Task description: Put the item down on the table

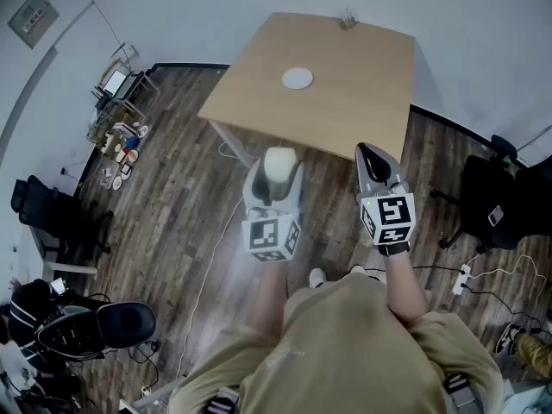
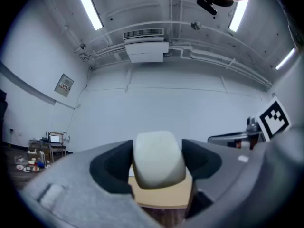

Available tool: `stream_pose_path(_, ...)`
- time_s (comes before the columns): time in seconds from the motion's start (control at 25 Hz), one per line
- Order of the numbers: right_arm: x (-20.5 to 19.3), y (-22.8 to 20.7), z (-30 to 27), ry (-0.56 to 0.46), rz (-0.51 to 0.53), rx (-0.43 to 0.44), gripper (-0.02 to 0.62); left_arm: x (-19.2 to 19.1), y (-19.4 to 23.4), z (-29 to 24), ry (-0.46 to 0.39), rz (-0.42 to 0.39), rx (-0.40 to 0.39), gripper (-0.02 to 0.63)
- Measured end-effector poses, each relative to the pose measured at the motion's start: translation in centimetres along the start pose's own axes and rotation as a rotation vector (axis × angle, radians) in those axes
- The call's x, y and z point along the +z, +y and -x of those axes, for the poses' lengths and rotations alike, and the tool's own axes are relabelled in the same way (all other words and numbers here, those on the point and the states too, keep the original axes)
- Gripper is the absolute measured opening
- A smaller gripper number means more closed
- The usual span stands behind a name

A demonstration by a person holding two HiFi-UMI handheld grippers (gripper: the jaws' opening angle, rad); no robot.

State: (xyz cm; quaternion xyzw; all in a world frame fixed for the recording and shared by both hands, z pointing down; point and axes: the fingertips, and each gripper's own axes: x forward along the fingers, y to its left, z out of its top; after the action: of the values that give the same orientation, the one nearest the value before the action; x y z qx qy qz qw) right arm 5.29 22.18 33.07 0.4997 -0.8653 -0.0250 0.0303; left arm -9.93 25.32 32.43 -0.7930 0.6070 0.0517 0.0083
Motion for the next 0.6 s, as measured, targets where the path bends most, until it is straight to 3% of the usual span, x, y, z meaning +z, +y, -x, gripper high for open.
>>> stream_pose_path(0.32, -0.4, 3.2, -0.9, 0.006, 0.001, -0.008, 0.006, -0.3, 2.7, 0.9, -0.007, 0.029, -0.014, 0.322)
stream_pose_path(0.6, -2.0, 3.7, -2.7, 0.038, -0.08, -0.007, 0.006, -2.2, 4.2, -0.3, 0.022, 0.066, -0.017, 0.322)
